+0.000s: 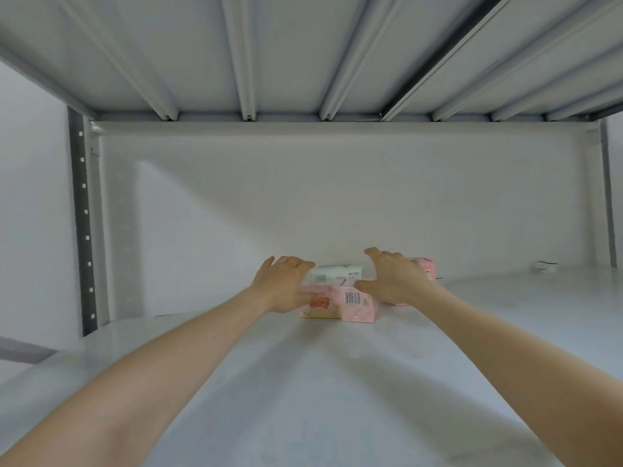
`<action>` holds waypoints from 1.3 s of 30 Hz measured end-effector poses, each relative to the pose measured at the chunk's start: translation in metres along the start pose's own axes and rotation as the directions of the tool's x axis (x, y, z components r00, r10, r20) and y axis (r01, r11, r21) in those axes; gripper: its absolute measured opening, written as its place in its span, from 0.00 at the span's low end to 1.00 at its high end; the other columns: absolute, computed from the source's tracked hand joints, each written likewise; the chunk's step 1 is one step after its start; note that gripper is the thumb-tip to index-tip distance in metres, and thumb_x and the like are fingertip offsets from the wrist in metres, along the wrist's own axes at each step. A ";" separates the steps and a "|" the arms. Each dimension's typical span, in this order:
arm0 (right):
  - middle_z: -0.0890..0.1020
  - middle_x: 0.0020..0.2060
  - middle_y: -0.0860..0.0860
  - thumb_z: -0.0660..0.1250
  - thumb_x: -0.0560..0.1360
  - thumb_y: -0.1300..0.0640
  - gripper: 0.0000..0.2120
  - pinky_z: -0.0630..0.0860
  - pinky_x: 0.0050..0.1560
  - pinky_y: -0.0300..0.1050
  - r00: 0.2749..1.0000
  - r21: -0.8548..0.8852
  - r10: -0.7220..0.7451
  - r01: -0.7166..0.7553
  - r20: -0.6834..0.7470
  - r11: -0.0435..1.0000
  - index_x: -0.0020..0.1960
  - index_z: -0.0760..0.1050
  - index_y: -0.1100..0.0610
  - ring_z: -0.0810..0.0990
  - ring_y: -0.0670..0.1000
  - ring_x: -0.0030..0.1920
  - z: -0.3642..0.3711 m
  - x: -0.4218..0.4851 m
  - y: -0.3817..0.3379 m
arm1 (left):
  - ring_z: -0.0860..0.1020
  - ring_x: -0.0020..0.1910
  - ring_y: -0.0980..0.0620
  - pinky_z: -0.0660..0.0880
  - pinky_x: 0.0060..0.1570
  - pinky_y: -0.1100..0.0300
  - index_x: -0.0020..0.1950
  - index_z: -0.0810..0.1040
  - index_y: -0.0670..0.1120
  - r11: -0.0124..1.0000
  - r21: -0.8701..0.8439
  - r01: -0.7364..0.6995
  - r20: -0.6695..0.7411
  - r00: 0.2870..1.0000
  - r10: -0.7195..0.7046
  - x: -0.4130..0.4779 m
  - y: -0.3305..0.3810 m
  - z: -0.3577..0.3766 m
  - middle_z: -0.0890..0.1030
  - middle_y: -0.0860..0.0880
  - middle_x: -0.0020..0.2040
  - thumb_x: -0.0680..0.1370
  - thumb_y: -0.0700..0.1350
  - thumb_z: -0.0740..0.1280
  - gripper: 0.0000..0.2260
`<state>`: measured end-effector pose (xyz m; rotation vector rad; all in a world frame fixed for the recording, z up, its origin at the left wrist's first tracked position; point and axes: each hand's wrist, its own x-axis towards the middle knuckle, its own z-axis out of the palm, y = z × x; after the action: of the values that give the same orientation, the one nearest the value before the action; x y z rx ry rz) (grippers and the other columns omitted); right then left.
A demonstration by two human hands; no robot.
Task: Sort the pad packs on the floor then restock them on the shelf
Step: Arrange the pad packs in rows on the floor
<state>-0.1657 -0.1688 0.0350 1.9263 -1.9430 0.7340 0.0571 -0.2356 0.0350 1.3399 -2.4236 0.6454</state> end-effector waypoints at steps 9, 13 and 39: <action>0.74 0.63 0.51 0.67 0.66 0.30 0.41 0.70 0.49 0.50 0.989 0.109 0.088 -0.101 0.117 0.989 0.71 0.62 0.51 0.74 0.56 0.63 0.049 0.015 -0.013 | 0.64 0.73 0.47 0.63 0.70 0.52 0.78 0.59 0.50 0.950 -0.294 0.107 0.231 0.972 -0.037 0.030 -0.013 0.031 0.64 0.49 0.75 0.76 0.65 0.63 0.35; 0.75 0.61 0.51 0.67 0.68 0.32 0.35 0.74 0.53 0.49 0.990 0.107 0.063 -0.077 0.123 0.991 0.67 0.69 0.52 0.75 0.55 0.60 0.058 0.017 -0.010 | 0.67 0.71 0.48 0.64 0.68 0.58 0.76 0.63 0.47 0.918 -0.385 0.098 0.245 0.969 0.000 0.031 -0.015 0.041 0.68 0.49 0.73 0.75 0.61 0.67 0.34; 0.79 0.41 0.54 0.82 0.59 0.50 0.25 0.81 0.47 0.46 0.935 0.490 0.148 -0.300 0.324 0.819 0.47 0.76 0.63 0.80 0.52 0.44 -0.006 -0.042 0.015 | 0.75 0.60 0.56 0.70 0.49 0.68 0.66 0.76 0.45 0.721 -0.609 0.329 0.337 0.931 -0.141 -0.057 -0.024 -0.030 0.78 0.52 0.61 0.68 0.52 0.78 0.29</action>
<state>-0.1796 -0.1317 0.0144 2.2210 -2.3553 1.2509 0.1086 -0.1903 0.0405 1.4246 -2.2534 -0.4751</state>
